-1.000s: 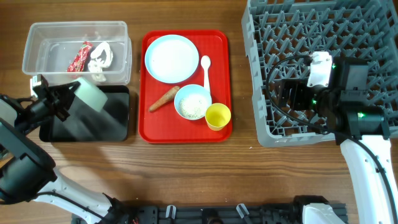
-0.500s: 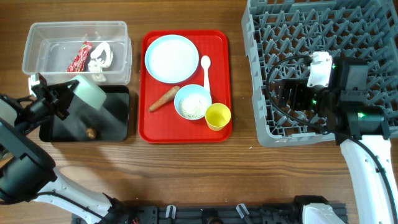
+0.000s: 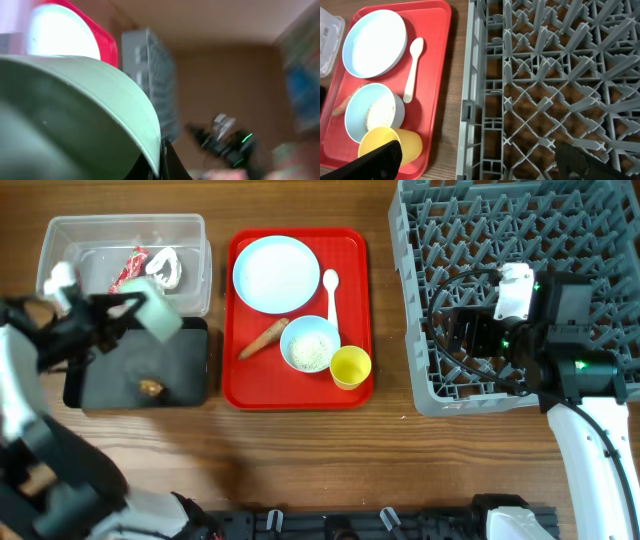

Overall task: Sort waste into correct bins and load items into the dishwasher rack
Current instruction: 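Carry the green bowl over the black tray and tip out the mushroom, then return the green bowl to the red tray with the left gripper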

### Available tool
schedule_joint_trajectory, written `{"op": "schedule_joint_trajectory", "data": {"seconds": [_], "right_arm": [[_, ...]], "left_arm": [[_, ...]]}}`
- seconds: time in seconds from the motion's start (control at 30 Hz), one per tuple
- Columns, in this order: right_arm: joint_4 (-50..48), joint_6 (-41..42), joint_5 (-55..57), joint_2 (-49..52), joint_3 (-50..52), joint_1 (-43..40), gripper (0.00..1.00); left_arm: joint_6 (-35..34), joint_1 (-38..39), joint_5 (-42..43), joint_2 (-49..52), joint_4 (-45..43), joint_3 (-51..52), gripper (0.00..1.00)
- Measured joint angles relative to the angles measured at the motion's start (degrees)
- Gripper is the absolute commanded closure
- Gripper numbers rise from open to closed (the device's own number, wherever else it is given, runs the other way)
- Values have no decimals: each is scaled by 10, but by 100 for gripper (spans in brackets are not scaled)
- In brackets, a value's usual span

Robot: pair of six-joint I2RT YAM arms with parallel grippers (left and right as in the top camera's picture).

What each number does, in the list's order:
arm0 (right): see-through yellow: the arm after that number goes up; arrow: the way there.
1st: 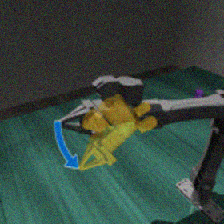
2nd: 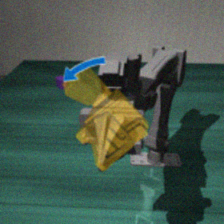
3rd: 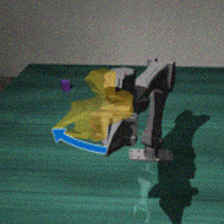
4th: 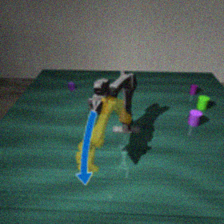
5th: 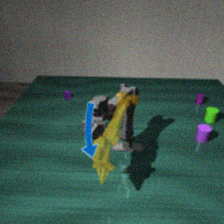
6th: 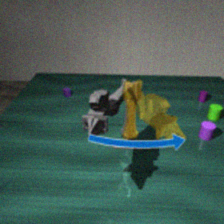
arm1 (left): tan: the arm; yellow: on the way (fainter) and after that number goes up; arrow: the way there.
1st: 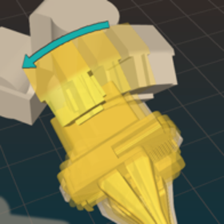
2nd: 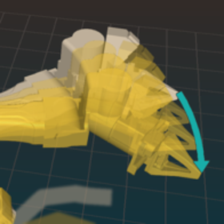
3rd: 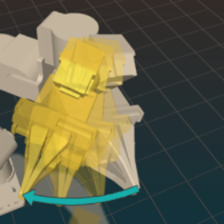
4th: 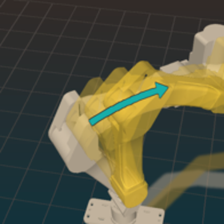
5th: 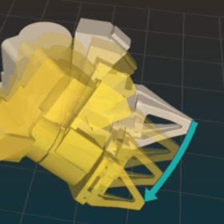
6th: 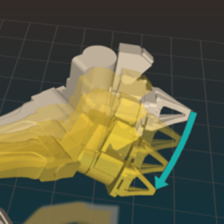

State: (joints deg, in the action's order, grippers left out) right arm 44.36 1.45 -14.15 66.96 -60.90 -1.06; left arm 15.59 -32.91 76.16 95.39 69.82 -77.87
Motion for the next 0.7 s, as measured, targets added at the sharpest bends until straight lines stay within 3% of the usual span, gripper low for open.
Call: {"op": "schedule_joint_trajectory", "data": {"seconds": [0.2,0.47,0.7], "right_arm": [[0,0,0,0,0,0,0],[0,0,0,0,0,0,0],[0,0,0,0,0,0,0]], "left_arm": [[-27,195,-223,-129,1,-12,96],[-187,432,-548,-116,-24,10,92],[-256,534,-652,-69,-105,76,88]]}}
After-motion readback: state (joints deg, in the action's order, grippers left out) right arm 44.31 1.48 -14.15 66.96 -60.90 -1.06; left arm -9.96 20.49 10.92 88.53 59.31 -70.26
